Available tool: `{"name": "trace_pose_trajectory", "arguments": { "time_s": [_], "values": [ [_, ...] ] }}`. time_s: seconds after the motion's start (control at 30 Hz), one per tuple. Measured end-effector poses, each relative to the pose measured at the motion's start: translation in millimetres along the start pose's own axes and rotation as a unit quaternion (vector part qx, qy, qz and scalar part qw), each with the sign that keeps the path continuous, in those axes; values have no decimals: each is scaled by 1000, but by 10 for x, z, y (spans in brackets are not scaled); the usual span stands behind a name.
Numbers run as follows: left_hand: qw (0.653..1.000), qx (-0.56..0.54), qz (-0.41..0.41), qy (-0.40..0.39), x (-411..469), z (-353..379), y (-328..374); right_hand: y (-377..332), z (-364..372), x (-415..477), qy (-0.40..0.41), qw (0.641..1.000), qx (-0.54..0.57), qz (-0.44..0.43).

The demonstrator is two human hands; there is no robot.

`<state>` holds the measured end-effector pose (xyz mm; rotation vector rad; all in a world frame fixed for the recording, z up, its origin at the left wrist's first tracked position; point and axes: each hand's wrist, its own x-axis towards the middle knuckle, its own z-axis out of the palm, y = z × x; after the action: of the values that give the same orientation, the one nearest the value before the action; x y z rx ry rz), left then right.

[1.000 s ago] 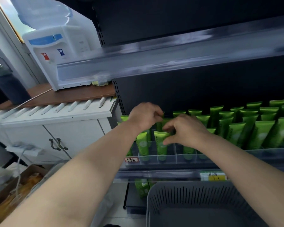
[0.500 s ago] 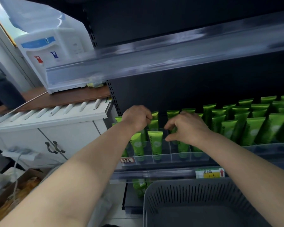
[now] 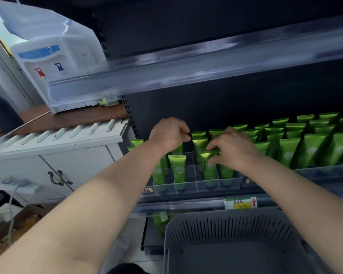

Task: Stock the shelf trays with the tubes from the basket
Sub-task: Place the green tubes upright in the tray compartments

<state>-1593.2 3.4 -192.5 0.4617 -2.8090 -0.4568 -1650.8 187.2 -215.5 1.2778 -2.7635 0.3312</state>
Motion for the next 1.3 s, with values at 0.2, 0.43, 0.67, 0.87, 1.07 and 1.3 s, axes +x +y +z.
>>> {"name": "trace_pose_trajectory", "arguments": {
  "time_s": [0.2, 0.43, 0.67, 0.87, 1.07, 1.3],
  "values": [
    [1000, 15, 9, -1, -58, 53, 97, -17, 44, 10, 24, 999, 20, -15],
    [1000, 27, 8, -7, -56, 52, 125, -24, 139, 26, 38, 996, 79, -14],
    [998, 44, 13, -43, 43, 181, 230, 147, 59, -27, 26, 996, 79, -11],
    [994, 98, 13, -48, 115, 279, 260, 348, -5, -105, 15, 999, 30, 8],
    [990, 129, 8, -54, 129, 280, 261, 445, -47, -141, 20, 1000, 1, 23],
    [995, 92, 28, -11, 149, 213, 398, 443, 22, -146, 48, 998, 37, 18]
  ]
}}
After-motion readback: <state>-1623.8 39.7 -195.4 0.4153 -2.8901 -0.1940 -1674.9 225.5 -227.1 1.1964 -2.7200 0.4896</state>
